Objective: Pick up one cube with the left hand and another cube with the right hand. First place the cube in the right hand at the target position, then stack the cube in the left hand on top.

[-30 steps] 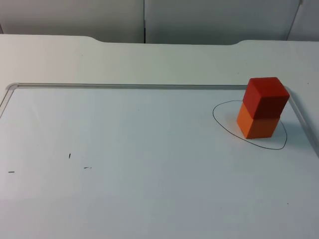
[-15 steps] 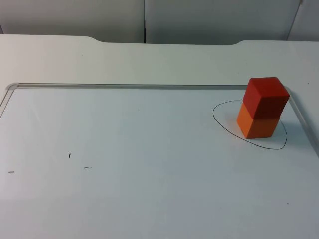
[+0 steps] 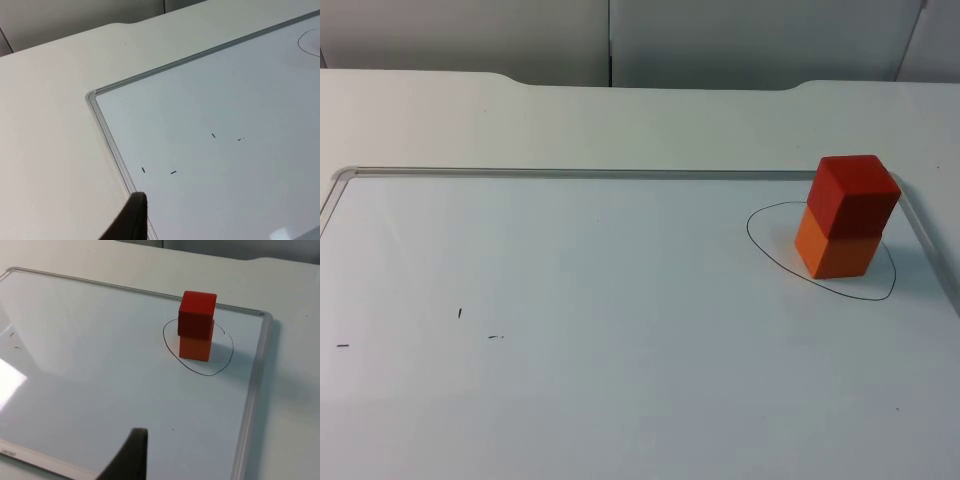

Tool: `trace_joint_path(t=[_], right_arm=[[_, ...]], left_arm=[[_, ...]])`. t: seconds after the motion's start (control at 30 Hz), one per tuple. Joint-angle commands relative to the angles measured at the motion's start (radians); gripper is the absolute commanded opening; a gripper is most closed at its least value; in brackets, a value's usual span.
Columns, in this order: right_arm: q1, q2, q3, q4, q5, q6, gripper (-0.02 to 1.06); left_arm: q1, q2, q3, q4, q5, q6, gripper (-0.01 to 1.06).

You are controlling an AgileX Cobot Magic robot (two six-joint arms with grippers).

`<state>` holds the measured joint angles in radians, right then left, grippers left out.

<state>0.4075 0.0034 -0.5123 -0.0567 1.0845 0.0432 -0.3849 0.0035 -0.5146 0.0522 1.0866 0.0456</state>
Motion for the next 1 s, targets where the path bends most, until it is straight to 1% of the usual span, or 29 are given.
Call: trace_joint_path(t=[0.0,0.3,0.83,0.9,0.93,0.97], right_arm=[[0.001,-0.003,0.005,-0.003,-0.004,0.002,1.04],[0.001,-0.003,0.005,0.009,-0.004,-0.019,1.04],[0.001,-0.003,0.005,0.009,-0.006,-0.015,1.04],[-0.013,-0.003,0.005,0.009,-0.006,-0.015,1.04],[-0.037,-0.003,0.005,0.009,-0.006,-0.015,1.04],[-0.037,-0.003,0.005,0.009,-0.006,-0.015,1.04]], left_arm=[[-0.005,-0.003,0.004,-0.008,-0.009,-0.003,1.05],[-0.005,-0.003,0.004,-0.008,-0.009,-0.003,1.05],[-0.005,-0.003,0.004,-0.008,-0.009,-0.003,1.05],[-0.005,-0.003,0.004,-0.008,-0.009,-0.003,1.05],[-0.005,-0.003,0.004,-0.008,-0.009,-0.003,1.05],[-0.005,-0.003,0.004,-0.008,-0.009,-0.003,1.05]])
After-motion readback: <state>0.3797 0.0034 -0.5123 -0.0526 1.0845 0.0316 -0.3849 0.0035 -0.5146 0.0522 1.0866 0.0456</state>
